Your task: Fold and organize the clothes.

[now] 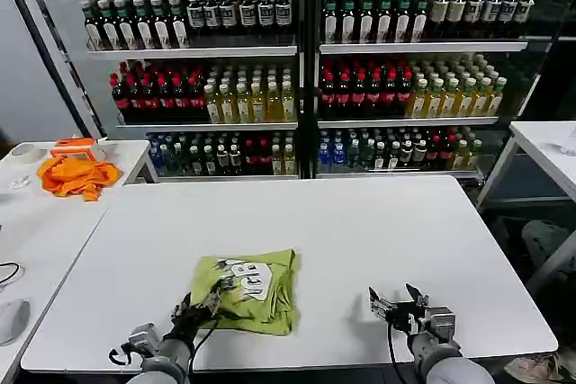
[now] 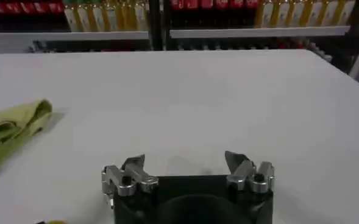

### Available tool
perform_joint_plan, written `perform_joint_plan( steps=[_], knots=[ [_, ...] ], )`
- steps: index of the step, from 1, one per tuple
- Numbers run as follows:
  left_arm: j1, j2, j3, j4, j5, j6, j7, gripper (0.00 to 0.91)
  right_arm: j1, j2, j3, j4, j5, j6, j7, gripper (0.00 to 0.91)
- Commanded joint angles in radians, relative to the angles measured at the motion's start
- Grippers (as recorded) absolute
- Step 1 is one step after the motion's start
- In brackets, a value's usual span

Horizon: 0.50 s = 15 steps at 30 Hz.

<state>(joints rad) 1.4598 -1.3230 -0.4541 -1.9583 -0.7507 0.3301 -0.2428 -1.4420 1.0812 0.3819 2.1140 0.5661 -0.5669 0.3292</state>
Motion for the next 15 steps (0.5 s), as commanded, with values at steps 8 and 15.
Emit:
perform_joint_plan(
  steps=[8,15],
  knots=[
    [-0.021,-0.016,-0.110,0.021,-0.464,0.017,0.063,0.020,-0.002,0.005,-0.005,0.007,0.000,-0.002,0.004,0.907],
    [-0.026,-0.033,-0.158,0.000,-0.623,0.027,0.066,0.020,-0.006,0.005,-0.002,0.013,0.001,-0.004,0.006,0.907]
  ],
)
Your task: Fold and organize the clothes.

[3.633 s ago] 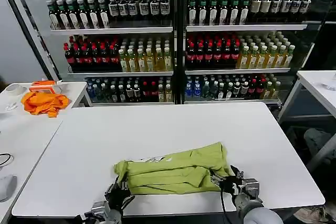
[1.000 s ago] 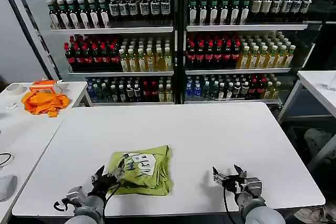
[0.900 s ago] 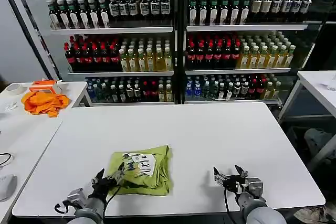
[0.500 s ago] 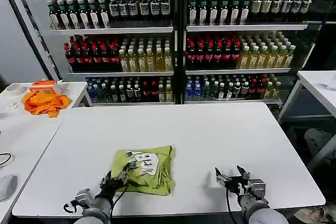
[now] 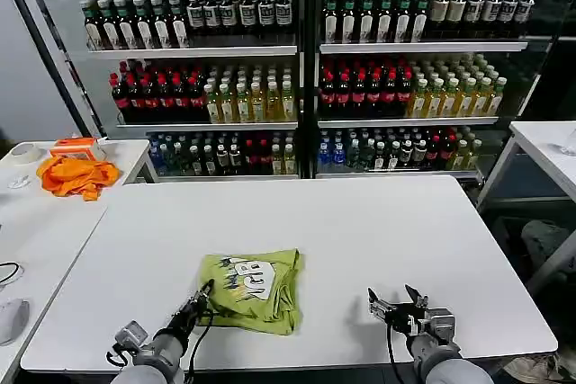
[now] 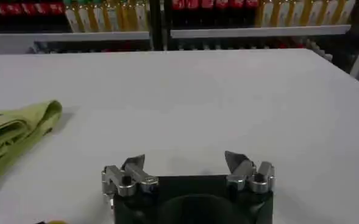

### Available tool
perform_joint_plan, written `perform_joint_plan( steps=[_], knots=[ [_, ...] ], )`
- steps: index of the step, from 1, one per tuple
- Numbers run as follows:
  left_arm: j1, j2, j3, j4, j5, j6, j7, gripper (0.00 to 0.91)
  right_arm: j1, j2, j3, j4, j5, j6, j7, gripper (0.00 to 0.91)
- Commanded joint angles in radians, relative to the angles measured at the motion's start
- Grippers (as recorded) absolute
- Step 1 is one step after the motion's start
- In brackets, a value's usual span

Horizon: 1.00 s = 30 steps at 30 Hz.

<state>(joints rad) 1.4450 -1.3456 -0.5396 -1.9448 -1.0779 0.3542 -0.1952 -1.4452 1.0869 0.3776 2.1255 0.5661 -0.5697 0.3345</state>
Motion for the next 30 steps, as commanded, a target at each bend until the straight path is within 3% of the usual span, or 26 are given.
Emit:
perform_joint_plan(
  steps=[1,7,10,13,15,20,22,25,30],
  knots=[
    [-0.013,-0.012,-0.097,-0.015,-0.317,0.003,0.018,0.020,-0.003,-0.002,0.002,0.002,0.001,-0.001,0.001,0.907],
    [-0.004,-0.006,-0.220,-0.036,-0.418,0.009,0.002,0.020,0.002,0.001,0.002,-0.001,0.001,-0.001,0.000,0.907],
    [0.015,0.022,-0.357,-0.050,-0.444,0.019,-0.008,0.020,0.009,0.003,-0.001,-0.006,0.002,0.000,-0.001,0.907],
    [0.021,0.082,-0.491,-0.050,-0.460,0.035,-0.016,0.020,0.023,0.004,-0.008,-0.009,0.005,0.001,-0.002,0.907],
    [0.026,0.166,-0.613,-0.052,-0.464,0.047,-0.018,0.020,0.034,0.004,-0.013,-0.013,0.007,0.001,-0.002,0.907],
    [0.046,0.323,-0.725,-0.121,-0.421,0.070,-0.011,0.020,0.060,0.006,-0.027,-0.023,0.010,0.002,-0.003,0.907],
    [0.054,0.334,-0.702,-0.177,-0.376,0.071,-0.002,0.020,0.064,0.007,-0.031,-0.026,0.010,0.002,-0.003,0.907],
    [0.072,0.303,-0.529,-0.272,-0.191,0.055,0.032,0.020,0.064,0.011,-0.033,-0.031,0.008,0.003,-0.004,0.907],
    [0.097,0.238,-0.036,-0.240,0.402,-0.106,0.092,0.020,0.047,0.007,-0.020,-0.027,0.005,0.007,-0.005,0.907]
  ],
)
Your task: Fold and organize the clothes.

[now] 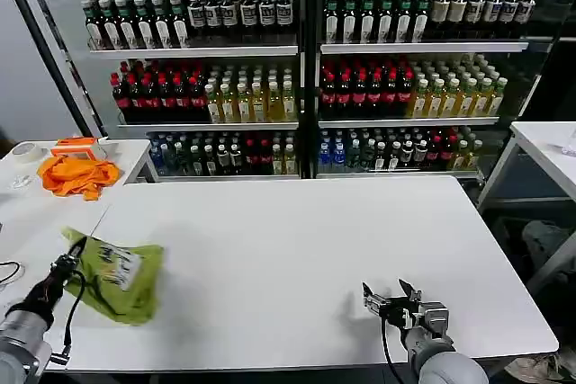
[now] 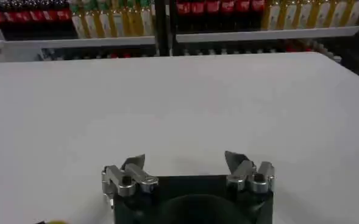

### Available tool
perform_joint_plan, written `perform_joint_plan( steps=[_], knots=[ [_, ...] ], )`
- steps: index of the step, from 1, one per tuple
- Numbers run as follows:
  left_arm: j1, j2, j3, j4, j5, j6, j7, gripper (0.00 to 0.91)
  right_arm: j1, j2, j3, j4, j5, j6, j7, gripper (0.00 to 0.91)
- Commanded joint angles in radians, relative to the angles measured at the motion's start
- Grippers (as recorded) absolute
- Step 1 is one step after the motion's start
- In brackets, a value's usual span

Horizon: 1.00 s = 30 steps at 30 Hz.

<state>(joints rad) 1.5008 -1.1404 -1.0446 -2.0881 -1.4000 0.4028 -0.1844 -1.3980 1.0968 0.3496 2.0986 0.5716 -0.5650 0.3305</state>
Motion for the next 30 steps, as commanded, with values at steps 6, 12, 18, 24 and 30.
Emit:
perform_joint_plan(
  steps=[6,12,18,24,30],
  knots=[
    [-0.049,-0.022,0.839,0.029,1.046,-0.236,0.087,0.020,-0.021,-0.012,0.041,0.002,-0.001,0.009,-0.005,0.907],
    [-0.211,-0.094,1.043,0.111,1.154,-0.230,0.087,0.020,-0.033,-0.010,0.055,-0.001,-0.003,0.010,-0.005,0.907],
    [-0.307,-0.131,1.157,0.198,1.164,-0.210,0.087,0.020,-0.033,-0.009,0.059,-0.005,-0.005,0.011,-0.006,0.907],
    [-0.355,-0.179,1.228,0.253,1.171,-0.194,0.084,0.030,-0.023,-0.011,0.056,-0.006,-0.005,0.011,-0.010,0.907],
    [-0.347,-0.235,1.191,0.230,1.153,-0.228,0.075,0.907,0.004,-0.010,0.048,0.012,0.009,0.028,-0.031,0.907]
  ],
)
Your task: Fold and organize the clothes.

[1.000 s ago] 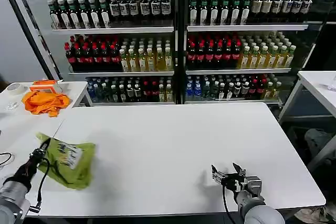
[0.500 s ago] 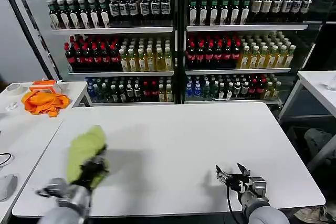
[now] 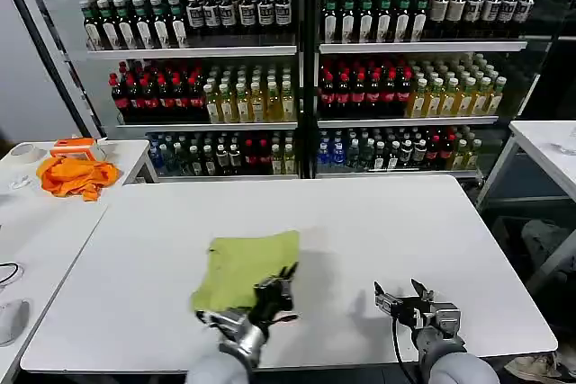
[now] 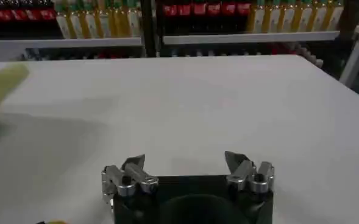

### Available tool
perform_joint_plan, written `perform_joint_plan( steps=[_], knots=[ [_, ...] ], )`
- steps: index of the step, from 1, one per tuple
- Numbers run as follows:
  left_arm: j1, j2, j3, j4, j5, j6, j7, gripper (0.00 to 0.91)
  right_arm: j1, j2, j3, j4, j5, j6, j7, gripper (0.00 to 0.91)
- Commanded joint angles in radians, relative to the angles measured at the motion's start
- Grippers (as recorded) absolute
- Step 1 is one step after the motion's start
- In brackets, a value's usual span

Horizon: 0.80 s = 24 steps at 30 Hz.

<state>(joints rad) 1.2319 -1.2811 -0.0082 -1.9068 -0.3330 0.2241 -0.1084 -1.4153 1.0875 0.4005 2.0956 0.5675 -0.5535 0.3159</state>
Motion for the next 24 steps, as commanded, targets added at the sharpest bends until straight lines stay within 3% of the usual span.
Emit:
perform_joint_plan(
  steps=[1,5,12,19,24],
  knots=[
    [-0.068,-0.093,0.137,0.031,0.067,-0.057,0.000,0.907,0.027,-0.001,-0.006,0.017,0.020,0.020,-0.019,0.907],
    [-0.013,-0.068,0.041,-0.049,-0.024,-0.109,-0.002,0.907,0.060,0.001,-0.027,0.020,0.052,0.049,-0.029,0.907],
    [0.158,-0.055,-0.161,-0.195,-0.124,-0.108,-0.012,0.907,0.145,0.037,-0.144,0.005,0.127,0.073,-0.034,0.907],
    [0.326,-0.026,-0.402,-0.265,-0.158,-0.129,-0.031,0.907,0.258,0.116,-0.304,-0.106,0.191,0.057,0.013,0.907],
    [0.380,-0.029,-0.472,-0.305,-0.155,-0.131,-0.043,0.907,0.298,0.180,-0.363,-0.216,0.202,0.056,0.049,0.907]
  ],
)
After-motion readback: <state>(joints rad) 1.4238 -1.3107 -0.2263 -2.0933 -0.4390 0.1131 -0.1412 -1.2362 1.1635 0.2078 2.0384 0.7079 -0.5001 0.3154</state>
